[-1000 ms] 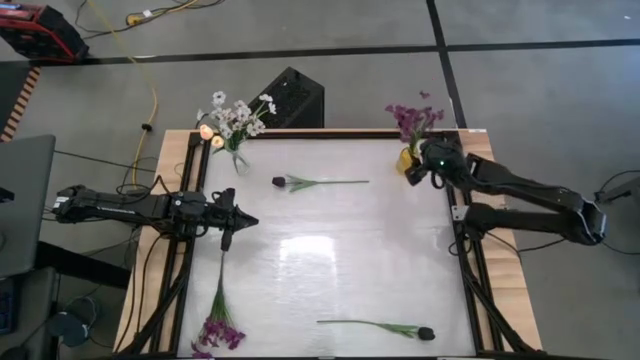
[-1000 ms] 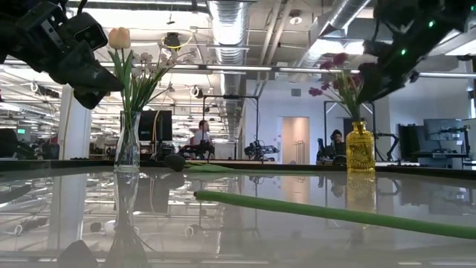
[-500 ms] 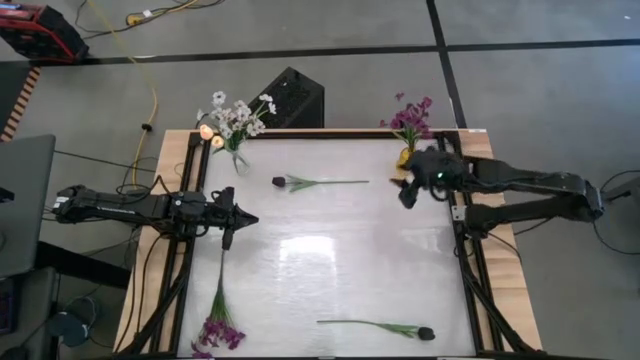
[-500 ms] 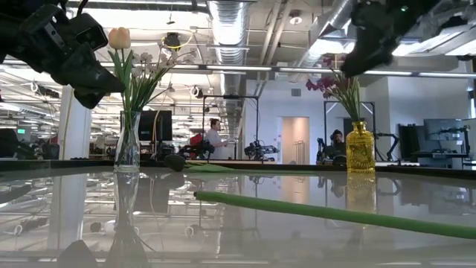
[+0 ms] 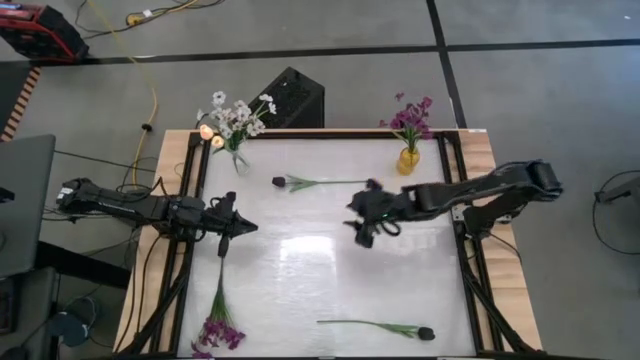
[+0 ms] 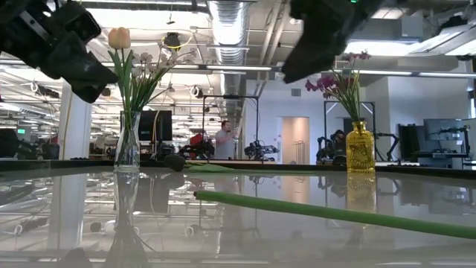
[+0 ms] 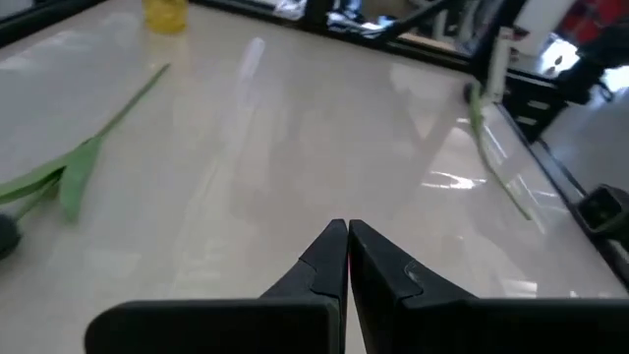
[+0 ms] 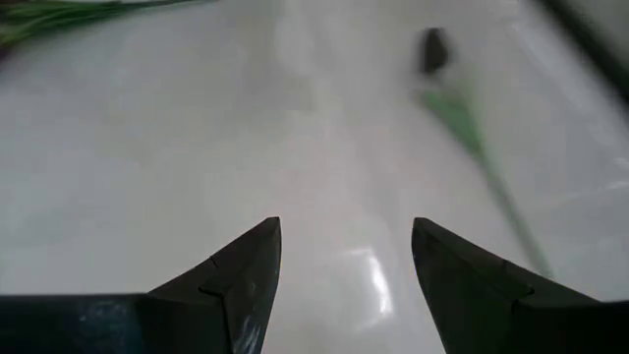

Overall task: Sort flowers into vase by color
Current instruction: Put the purple flowers into the yellow vase, then put the top black tulip into the yellow vase

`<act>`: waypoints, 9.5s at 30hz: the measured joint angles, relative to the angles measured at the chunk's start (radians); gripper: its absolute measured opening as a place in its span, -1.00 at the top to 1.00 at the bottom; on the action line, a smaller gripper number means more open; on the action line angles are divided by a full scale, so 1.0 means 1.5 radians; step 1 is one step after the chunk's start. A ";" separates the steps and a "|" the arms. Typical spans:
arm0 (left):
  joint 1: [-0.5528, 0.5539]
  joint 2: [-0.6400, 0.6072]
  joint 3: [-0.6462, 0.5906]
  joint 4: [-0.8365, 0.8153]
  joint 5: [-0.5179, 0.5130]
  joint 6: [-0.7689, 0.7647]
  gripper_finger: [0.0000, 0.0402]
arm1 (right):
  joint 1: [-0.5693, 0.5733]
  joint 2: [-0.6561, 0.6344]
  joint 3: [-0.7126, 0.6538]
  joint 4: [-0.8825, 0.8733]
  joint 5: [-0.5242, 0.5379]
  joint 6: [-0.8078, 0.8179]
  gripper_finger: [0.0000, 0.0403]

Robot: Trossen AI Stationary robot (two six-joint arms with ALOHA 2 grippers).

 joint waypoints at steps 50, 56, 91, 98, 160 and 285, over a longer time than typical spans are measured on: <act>-0.299 0.523 0.303 -0.397 0.241 0.147 0.13 | 0.056 0.330 0.314 -0.062 -0.073 -0.297 -0.27; -0.372 0.581 0.303 -0.398 0.187 0.187 0.06 | 0.055 0.330 0.314 -0.071 -0.073 -0.297 -0.27; -0.389 0.388 0.323 -0.261 -0.255 0.079 0.99 | 0.047 0.323 0.296 -0.323 -0.070 -0.123 -0.27; -0.389 0.332 0.243 -0.020 -0.313 0.117 0.99 | 0.042 0.278 0.193 -0.183 0.026 -0.133 -0.20; -0.053 0.444 0.090 0.754 -0.150 0.286 0.99 | -0.044 0.309 0.072 0.740 -0.197 -0.234 -0.24; -0.100 0.356 0.090 0.252 -0.296 0.134 0.19 | -0.362 -0.306 -0.518 0.609 0.467 -0.127 0.04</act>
